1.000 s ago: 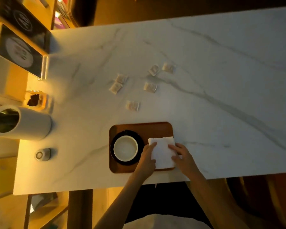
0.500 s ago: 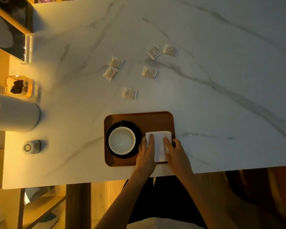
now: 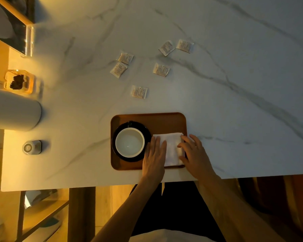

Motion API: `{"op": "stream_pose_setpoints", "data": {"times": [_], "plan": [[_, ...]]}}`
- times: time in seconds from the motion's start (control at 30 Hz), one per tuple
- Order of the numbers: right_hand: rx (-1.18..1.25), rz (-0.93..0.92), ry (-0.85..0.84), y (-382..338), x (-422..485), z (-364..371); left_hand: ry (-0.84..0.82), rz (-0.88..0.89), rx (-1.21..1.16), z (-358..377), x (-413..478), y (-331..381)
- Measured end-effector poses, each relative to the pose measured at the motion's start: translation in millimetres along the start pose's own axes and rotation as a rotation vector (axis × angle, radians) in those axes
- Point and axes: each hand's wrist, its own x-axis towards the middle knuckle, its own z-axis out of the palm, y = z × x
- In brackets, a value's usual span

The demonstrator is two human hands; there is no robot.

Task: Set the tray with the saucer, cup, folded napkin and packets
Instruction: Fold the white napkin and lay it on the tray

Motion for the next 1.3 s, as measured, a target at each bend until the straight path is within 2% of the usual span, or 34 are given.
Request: {"op": "stream_pose_setpoints", "data": {"times": [0.1, 0.2, 0.57, 0.77, 1.13, 1.3], "plan": [[-0.096, -0.086, -0.012, 0.6, -1.4, 2.1, 0.000, 0.036, 0.051, -2.6, 0.8, -0.5], [-0.107, -0.033, -0.008, 0.2, -2.7, 0.6, -0.003, 0.048, 0.094, -6.8, 1.0, -0.3], [-0.129, -0.093, -0.035, 6.3, -4.1, -7.4, -0.050, 0.042, 0.121, -12.3, 1.5, 2.5], [-0.149, -0.056, -0.130, 9.8, -2.7, -8.8, -0.114, 0.001, 0.205, -15.1, 6.9, 2.6], [-0.255, -0.079, -0.177, 16.4, -2.9, 2.3, -0.143, -0.013, 0.244, -19.7, 12.4, 4.4], [-0.269, -0.111, -0.130, 16.5, -4.0, -3.3, -0.134, 0.003, 0.246, -16.8, 14.3, 1.2]]}}
